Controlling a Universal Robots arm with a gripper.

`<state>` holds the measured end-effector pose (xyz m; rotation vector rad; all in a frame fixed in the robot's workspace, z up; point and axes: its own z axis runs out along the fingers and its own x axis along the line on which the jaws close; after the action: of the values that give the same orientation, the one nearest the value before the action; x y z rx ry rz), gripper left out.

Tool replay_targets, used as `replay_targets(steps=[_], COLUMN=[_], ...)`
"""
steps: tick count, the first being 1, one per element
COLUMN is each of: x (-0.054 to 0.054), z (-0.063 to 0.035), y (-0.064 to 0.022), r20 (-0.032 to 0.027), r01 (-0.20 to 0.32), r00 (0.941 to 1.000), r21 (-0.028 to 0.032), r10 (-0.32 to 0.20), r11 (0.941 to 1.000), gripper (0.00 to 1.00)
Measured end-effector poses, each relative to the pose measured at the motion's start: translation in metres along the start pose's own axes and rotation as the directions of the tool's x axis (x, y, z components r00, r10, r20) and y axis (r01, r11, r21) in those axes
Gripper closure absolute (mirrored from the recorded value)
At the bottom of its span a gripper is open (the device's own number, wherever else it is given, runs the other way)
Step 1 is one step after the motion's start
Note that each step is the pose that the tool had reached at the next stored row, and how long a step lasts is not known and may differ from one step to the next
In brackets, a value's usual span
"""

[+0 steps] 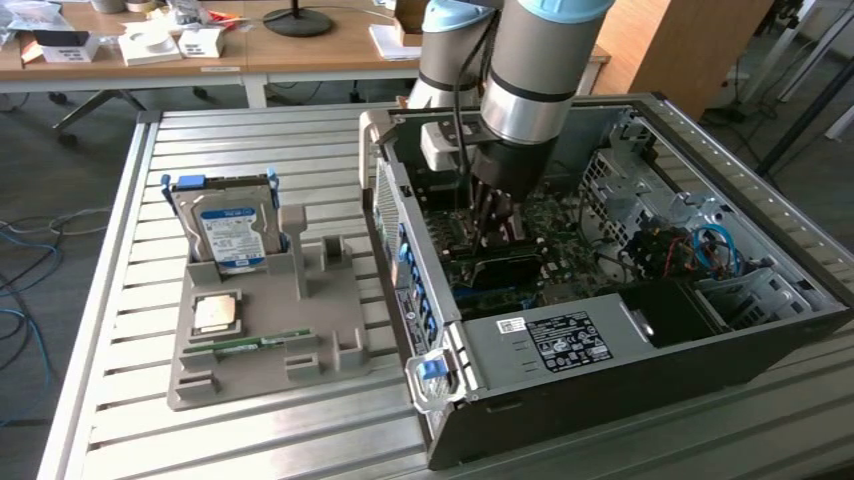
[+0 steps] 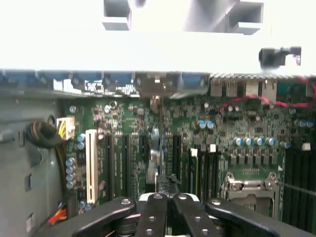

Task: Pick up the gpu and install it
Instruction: 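Press down on the gpu until it lock into place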

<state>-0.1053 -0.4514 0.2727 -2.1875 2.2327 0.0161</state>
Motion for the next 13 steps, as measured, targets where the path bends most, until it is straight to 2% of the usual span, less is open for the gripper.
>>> replay_targets(steps=[9, 13], x=[0.000, 0.000], z=[-0.0004, -0.0006], y=[0.0178, 0.0195], r20=[0.0001, 0.0003], r01=[0.000, 0.000], r00=[1.0000, 1.0000], r21=[0.0071, 0.0082], r10=[0.000, 0.000], r11=[1.0000, 1.0000], gripper=[0.89, 0.89])
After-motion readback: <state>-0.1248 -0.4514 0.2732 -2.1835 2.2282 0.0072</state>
